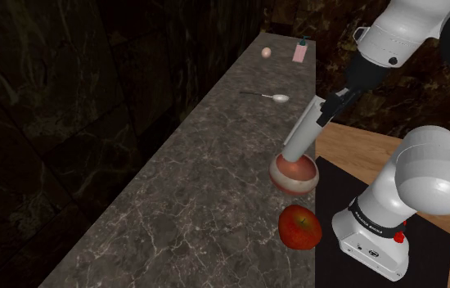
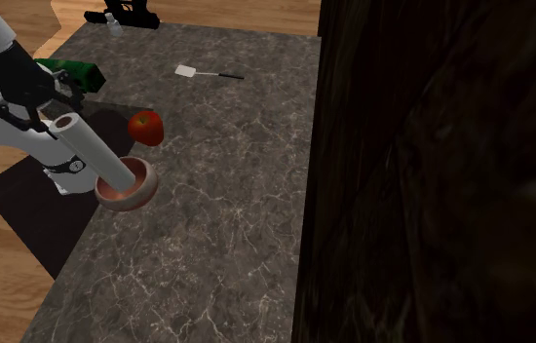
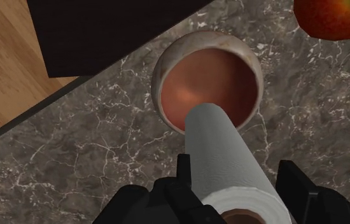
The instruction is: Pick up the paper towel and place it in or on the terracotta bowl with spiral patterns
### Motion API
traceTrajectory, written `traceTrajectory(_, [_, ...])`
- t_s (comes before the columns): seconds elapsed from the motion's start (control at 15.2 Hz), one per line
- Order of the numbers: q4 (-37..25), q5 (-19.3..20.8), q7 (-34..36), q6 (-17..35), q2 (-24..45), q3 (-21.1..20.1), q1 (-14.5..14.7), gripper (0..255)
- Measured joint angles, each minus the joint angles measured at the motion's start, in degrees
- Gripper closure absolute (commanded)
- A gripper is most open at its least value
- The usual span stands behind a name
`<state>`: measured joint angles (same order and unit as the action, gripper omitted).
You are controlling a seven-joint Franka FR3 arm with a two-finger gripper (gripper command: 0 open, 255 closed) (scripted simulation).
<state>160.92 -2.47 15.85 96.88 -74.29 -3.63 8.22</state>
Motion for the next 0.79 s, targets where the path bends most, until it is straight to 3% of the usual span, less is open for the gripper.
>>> traceTrajectory(0.33, [0.50, -0.02, 0.01, 0.21, -0.31, -0.02, 0.03, 255])
traceTrajectory(0.4, [0.51, -0.02, 0.01, 0.21, -0.31, -0.02, 0.03, 0])
traceTrajectory(0.79, [0.51, -0.02, 0.01, 0.22, -0.32, -0.02, 0.03, 0])
